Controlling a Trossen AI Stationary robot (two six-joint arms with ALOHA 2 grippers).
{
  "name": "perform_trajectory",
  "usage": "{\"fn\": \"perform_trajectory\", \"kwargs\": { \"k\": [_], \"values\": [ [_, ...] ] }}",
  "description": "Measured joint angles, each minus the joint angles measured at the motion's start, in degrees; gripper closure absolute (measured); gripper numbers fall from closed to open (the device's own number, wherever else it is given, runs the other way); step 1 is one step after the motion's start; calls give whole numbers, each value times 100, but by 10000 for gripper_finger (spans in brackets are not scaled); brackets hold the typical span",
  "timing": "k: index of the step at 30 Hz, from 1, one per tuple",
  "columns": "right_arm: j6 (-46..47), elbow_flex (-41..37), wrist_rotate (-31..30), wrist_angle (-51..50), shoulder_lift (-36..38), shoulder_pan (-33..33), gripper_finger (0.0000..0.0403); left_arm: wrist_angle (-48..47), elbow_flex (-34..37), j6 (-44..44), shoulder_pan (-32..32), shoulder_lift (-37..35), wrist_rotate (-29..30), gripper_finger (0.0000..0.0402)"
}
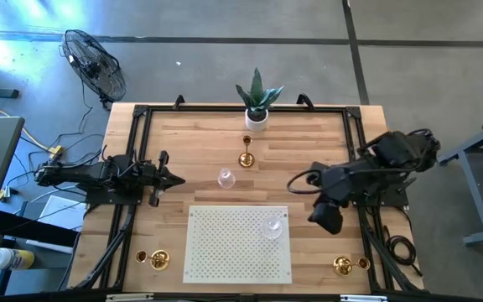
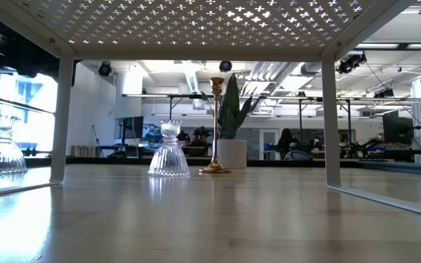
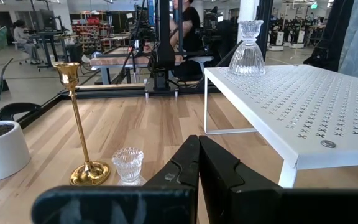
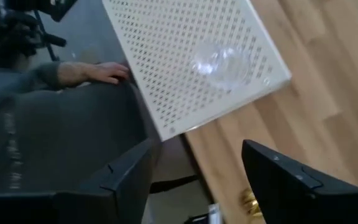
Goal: Pick & Place candle stick holders
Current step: Put the bottom right gold candle holder on the shelf
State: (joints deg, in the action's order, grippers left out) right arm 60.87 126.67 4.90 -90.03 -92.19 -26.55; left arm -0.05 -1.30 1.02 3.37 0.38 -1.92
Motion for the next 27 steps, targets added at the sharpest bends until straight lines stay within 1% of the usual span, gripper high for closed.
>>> {"fn": "perform_trajectory", "kwargs": {
  "k": [3,8,13,16,22,27],
  "values": [
    [286,0,-65,0,49,-234,187,0,-2,1,0,-1,0,400],
    [779,0,-363,1,42,-652,212,0,-1,0,1,0,1,400],
    [1093,0,-865,1,36,-1041,230,0,0,1,-1,-2,-1,400],
    [1354,0,-1062,1,36,-1253,244,0,-1,0,1,-2,-1,400],
    [2259,0,-1240,1,32,-1619,289,0,-2,0,1,0,0,400],
    [3152,0,-1279,-1,27,-1858,338,0,-1,1,1,-2,-1,400]
  ]
}}
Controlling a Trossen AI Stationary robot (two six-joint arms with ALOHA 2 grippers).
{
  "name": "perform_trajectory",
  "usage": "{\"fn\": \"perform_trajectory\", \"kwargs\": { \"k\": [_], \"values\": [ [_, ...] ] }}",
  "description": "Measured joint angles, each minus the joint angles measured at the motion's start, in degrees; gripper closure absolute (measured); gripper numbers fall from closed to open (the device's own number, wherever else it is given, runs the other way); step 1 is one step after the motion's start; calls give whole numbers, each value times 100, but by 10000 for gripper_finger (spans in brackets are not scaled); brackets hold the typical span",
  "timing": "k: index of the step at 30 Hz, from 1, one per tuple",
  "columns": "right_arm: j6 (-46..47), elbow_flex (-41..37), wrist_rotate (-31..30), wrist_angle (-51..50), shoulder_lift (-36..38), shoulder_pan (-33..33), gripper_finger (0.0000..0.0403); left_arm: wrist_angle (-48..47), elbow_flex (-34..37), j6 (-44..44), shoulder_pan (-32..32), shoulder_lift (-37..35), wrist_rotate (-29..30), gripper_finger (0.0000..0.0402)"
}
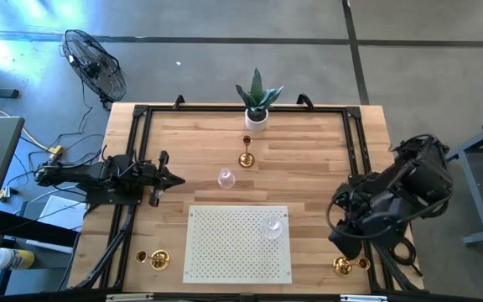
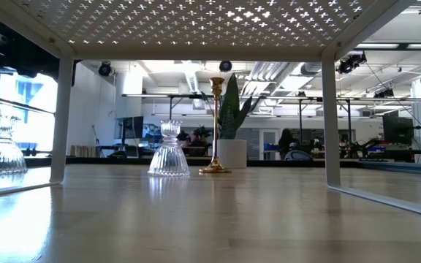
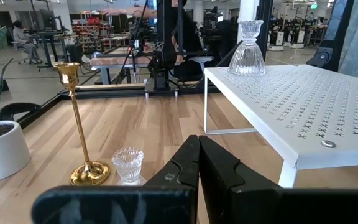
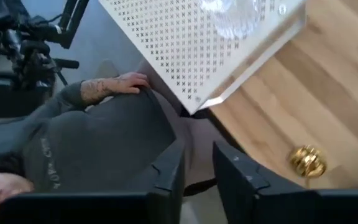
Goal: Pick & Place candle stick holders
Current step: Put the bottom right gold candle holder on the shelf
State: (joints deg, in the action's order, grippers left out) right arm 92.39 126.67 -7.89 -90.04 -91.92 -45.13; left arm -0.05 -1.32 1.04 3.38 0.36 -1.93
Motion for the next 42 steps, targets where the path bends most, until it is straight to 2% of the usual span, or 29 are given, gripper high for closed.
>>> {"fn": "perform_trajectory", "kwargs": {
  "k": [5,8,12,15,19,26,29,35,39,42],
  "values": [
    [632,-82,-35,17,-35,-143,395,0,2,0,0,2,0,400],
    [1198,-469,256,12,12,-159,394,0,0,-1,-1,1,1,400],
    [2046,-1357,1504,0,145,-155,398,0,1,0,-2,1,2,400],
    [2257,-2013,2422,-1,282,-158,399,0,0,0,0,1,1,400],
    [1956,-2513,2437,-2,487,-148,400,0,0,-1,0,0,2,400],
    [2071,-3235,2136,11,706,-151,399,0,-1,0,0,2,1,400],
    [2147,-3503,2405,112,710,-144,402,0,1,0,0,2,1,400],
    [2644,-3718,3392,392,706,-151,399,0,1,0,0,0,0,400],
    [2866,-3718,3476,621,706,-140,402,0,0,-2,-2,2,1,400],
    [2929,-3718,3289,720,706,-137,399,0,-1,0,0,0,2,400]
  ]
}}
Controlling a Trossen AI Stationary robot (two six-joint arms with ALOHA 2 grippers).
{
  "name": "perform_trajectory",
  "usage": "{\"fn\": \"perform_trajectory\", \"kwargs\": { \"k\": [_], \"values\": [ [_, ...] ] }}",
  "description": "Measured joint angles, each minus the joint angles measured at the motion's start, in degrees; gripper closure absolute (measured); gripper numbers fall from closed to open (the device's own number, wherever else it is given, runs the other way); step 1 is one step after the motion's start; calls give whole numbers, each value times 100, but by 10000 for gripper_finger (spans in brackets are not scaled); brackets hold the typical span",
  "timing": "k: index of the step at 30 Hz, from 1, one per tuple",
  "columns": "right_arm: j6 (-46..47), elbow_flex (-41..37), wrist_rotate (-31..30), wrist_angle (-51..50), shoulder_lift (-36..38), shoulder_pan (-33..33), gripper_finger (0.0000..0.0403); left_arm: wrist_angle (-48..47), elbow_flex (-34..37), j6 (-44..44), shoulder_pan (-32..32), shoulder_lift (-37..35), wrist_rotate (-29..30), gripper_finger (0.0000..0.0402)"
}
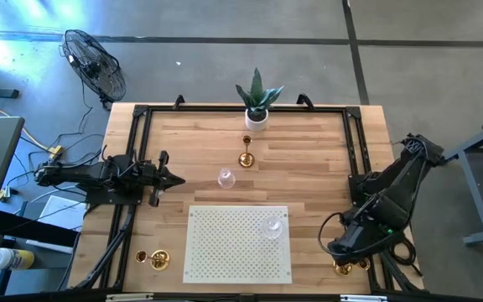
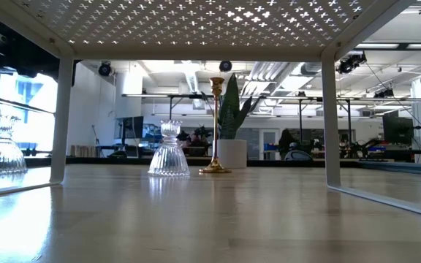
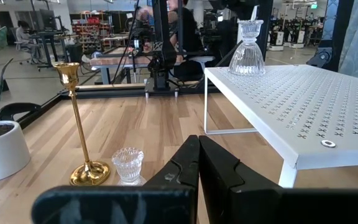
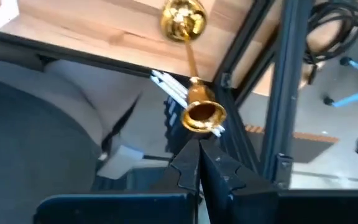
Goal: Pick & Place candle stick holders
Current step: Put the bottom right gold candle holder on the shelf
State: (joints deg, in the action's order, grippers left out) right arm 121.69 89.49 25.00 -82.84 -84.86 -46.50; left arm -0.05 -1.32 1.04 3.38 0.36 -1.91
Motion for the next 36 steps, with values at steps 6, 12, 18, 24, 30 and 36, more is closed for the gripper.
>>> {"fn": "perform_trajectory", "kwargs": {
  "k": [6,12,18,24,30,36],
  "values": [
    [158,0,-503,-17,0,2,402,0,0,0,0,2,-2,400],
    [216,0,-1127,-190,0,37,399,0,1,0,0,0,0,400],
    [-381,0,-2260,-125,0,-36,401,0,1,0,0,2,-1,400],
    [-523,0,-2568,-76,0,-198,401,0,2,-1,-1,1,-2,400],
    [-138,0,-2685,503,0,-602,402,0,2,0,0,2,-2,400],
    [147,0,-3228,1134,-9,-1009,402,0,0,-1,0,0,0,400]
  ]
}}
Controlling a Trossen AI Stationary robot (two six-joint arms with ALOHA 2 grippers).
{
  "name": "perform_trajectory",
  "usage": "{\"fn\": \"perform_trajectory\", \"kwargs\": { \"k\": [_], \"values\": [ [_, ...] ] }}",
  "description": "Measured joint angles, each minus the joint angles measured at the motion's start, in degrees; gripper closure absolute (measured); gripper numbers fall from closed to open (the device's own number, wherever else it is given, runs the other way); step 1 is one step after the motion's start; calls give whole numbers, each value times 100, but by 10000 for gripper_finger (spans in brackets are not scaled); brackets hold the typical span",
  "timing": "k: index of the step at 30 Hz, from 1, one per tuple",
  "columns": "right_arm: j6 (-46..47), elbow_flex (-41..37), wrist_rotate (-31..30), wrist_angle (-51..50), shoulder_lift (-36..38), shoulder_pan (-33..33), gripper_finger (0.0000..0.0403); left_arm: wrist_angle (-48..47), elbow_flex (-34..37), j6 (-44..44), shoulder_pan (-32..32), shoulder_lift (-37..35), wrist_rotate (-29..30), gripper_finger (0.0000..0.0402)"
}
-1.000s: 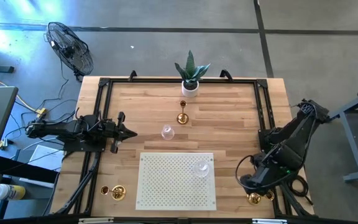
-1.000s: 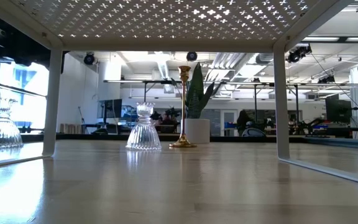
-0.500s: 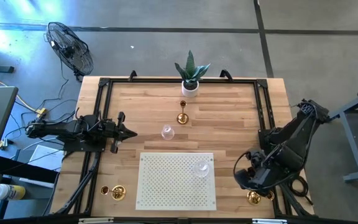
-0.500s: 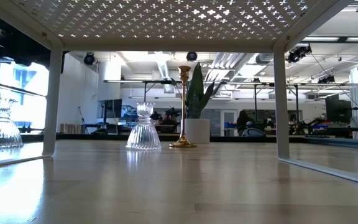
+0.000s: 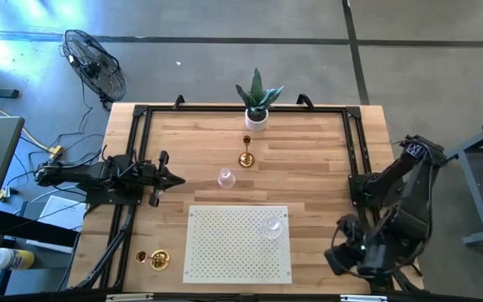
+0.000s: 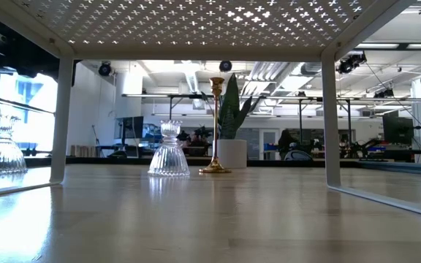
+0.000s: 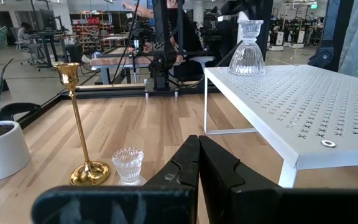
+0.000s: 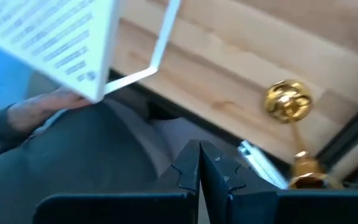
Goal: Pick & Place candle stick holders
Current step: Put the bottom right gold candle holder on the shelf
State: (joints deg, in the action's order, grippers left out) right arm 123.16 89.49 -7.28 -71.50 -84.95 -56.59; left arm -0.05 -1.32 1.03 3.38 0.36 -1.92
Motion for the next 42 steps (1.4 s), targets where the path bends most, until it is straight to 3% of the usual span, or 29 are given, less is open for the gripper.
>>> {"fn": "perform_trajectory", "kwargs": {
  "k": [11,20,28,34,39,42],
  "values": [
    [311,0,-337,696,-58,-486,402,0,0,1,0,2,0,400],
    [423,0,137,279,-1,-129,401,0,1,1,0,1,-1,400],
    [407,0,1634,-834,307,780,399,0,0,1,0,0,0,400],
    [-526,0,2055,-1208,617,1791,402,0,2,1,0,2,0,400],
    [-1637,0,2946,-1880,698,2896,402,0,2,1,0,0,-2,400],
    [-2382,-33,3166,-1782,715,3474,401,0,1,1,0,2,-2,400]
  ]
}}
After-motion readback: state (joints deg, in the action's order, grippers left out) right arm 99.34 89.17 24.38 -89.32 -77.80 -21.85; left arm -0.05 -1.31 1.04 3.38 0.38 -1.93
